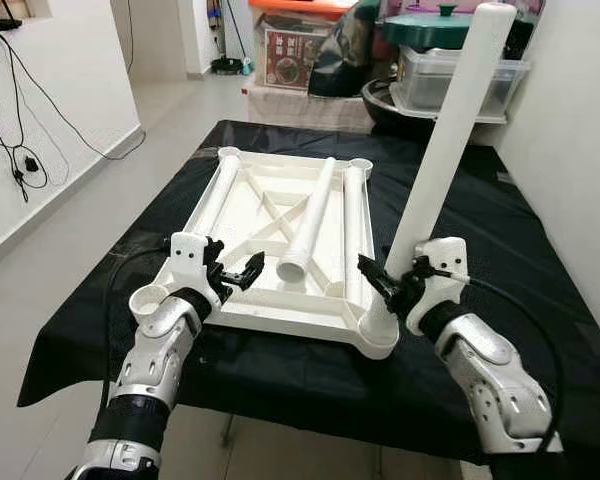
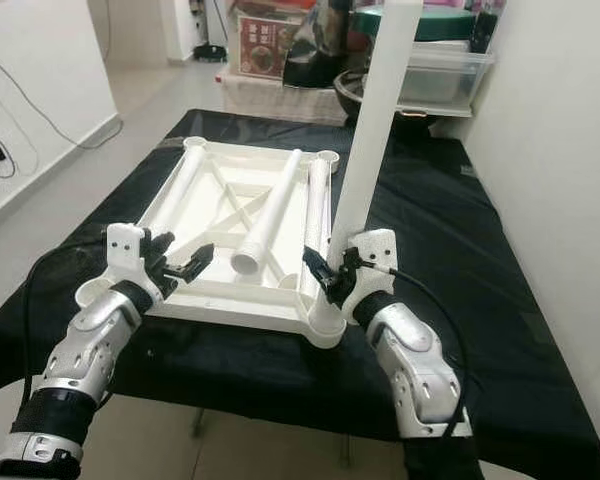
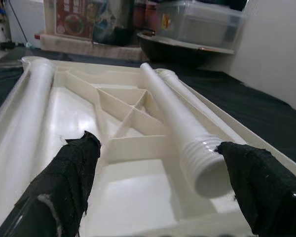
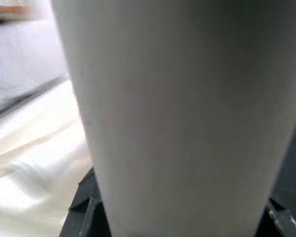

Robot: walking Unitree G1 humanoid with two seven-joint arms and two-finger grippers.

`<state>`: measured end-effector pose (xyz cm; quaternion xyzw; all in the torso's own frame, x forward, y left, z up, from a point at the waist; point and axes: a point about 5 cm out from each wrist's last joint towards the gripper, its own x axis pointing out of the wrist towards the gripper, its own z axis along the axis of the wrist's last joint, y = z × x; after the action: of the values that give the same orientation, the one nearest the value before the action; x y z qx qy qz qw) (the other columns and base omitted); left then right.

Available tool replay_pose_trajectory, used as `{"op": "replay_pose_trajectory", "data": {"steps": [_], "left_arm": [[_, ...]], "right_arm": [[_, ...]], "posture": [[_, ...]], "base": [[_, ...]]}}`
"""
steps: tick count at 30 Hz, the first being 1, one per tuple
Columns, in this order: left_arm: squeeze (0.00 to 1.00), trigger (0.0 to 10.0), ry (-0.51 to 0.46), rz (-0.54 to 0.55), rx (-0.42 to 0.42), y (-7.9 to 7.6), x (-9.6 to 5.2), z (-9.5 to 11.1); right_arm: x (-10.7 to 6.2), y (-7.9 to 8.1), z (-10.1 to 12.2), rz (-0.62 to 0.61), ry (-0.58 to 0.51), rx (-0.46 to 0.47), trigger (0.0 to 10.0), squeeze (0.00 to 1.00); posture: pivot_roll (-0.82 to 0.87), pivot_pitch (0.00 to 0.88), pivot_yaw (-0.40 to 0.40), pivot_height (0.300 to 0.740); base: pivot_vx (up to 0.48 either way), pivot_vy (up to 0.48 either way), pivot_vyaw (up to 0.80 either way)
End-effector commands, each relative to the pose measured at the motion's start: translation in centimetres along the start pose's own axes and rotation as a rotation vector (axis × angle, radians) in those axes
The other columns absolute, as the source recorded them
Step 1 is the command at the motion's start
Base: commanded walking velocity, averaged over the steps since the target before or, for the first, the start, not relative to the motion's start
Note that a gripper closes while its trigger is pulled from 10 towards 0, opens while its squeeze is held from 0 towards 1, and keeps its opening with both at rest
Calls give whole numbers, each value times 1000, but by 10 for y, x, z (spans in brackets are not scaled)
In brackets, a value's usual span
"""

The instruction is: Building children table

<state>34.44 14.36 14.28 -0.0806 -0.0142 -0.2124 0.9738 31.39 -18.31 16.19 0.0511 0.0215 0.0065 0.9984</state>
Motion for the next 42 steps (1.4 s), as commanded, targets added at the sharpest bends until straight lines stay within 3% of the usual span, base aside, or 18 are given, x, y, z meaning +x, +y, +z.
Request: {"op": "replay_pose_trajectory", "data": {"steps": [1,2,4,6,7,10,11,16,17,21,22,23,24,33,34,37,39,42], "left_arm": [[0,10000,18,12,16,7,-1,0],[0,10000,18,12,16,7,-1,0],[0,10000,19,14,16,7,-1,-1],[0,10000,20,15,14,6,-1,-2],[0,10000,23,7,9,3,0,-3],[0,10000,27,-10,6,-2,-1,-4],[0,10000,30,-12,6,-2,-1,-4],[0,10000,27,2,16,4,0,-1],[0,10000,20,2,17,5,1,1],[0,10000,19,5,16,6,1,1],[0,10000,22,6,9,3,1,-3],[0,10000,22,6,9,3,1,-3],[0,10000,23,-5,4,-3,3,-5],[0,10000,19,18,12,3,-1,-2],[0,10000,18,21,15,5,-2,-1],[0,10000,16,23,18,7,-4,0],[0,10000,18,28,20,9,-4,-1],[0,10000,21,27,15,6,-3,-3]], "right_arm": [[-16,-27,-41,-382,230,67,0,0],[-16,-27,-41,-382,230,67,0,0],[-23,-3,-38,-358,221,58,0,0],[-24,4,-36,-333,216,51,0,0],[-23,15,-32,-280,205,22,10000,0],[-21,31,-19,-141,143,9,10000,0],[-20,34,-12,-106,101,33,10000,1000],[-9,28,8,-41,15,26,10000,1000],[-6,34,21,70,-8,59,10000,0],[-8,44,31,233,-40,69,10000,0],[-26,57,38,566,-81,48,10000,0],[-26,57,38,566,-81,48,10000,0],[-40,61,34,756,-68,-16,10000,0],[-37,63,6,825,25,-92,10000,0],[-31,61,1,779,39,-84,471,0],[-22,58,-3,695,58,-63,0,0],[-13,49,-8,562,90,-46,0,0],[2,14,-24,162,196,-34,0,0]], "posture": [[50,0,-69,740],[50,0,-69,740],[42,0,-61,740],[42,0,-61,740],[40,0,-54,740],[41,0,-51,740],[40,0,-51,740],[43,0,-61,740],[36,0,-61,740],[34,0,-61,740],[29,0,-59,740],[29,0,-59,740],[44,0,-71,740],[64,0,-79,740],[71,0,-84,740],[74,0,-86,740],[65,0,-79,740],[62,0,-75,740]], "base": [[0,0,0],[0,0,0],[0,0,0],[0,0,0],[0,0,0],[0,0,0],[0,0,0],[0,0,0],[0,0,0],[0,0,0],[0,0,0],[0,0,0],[0,0,0],[0,0,0],[0,0,0],[0,0,0],[0,0,0],[0,0,0]]}}
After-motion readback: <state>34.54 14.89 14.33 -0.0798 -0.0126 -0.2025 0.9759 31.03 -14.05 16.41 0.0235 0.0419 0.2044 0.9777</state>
